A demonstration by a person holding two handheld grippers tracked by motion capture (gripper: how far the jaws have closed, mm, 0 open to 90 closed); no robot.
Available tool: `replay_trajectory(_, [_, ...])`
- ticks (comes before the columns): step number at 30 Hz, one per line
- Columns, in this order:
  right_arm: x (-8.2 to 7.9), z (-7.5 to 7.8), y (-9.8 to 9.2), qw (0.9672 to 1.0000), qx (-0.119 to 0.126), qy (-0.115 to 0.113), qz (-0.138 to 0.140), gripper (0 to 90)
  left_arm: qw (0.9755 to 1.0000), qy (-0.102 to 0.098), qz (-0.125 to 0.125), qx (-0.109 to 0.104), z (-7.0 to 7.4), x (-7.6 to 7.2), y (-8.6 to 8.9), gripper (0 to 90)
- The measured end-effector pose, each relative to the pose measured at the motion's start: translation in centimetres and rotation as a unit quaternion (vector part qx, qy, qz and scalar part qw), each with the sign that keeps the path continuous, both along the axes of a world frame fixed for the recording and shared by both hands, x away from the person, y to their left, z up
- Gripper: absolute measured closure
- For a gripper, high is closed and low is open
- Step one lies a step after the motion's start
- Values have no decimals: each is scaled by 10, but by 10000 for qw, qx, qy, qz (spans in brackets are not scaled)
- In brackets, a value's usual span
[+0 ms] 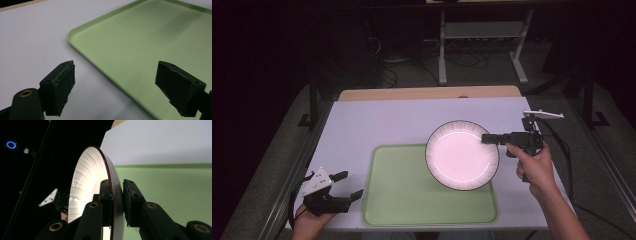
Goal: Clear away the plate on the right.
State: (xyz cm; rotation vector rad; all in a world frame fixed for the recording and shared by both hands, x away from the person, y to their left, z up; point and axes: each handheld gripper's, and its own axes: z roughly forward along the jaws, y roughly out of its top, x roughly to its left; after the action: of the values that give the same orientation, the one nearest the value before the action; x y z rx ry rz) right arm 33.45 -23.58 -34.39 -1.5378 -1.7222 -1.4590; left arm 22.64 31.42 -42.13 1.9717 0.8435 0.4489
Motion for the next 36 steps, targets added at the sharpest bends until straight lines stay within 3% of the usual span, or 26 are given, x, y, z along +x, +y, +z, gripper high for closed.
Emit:
replay_trajectory(6, [2, -4, 22, 9999, -61, 48, 138, 776, 10000, -9, -2, 1, 0, 0, 0, 159])
replay_trajectory(15, [7, -22, 47, 9992, -222, 228, 254, 776, 10000, -4, -4, -4, 0, 0, 0, 159])
replay_trajectory(36, [16, -67, 85, 9970, -540, 514, 204, 775, 10000, -10, 7, -5, 0, 0, 1, 159])
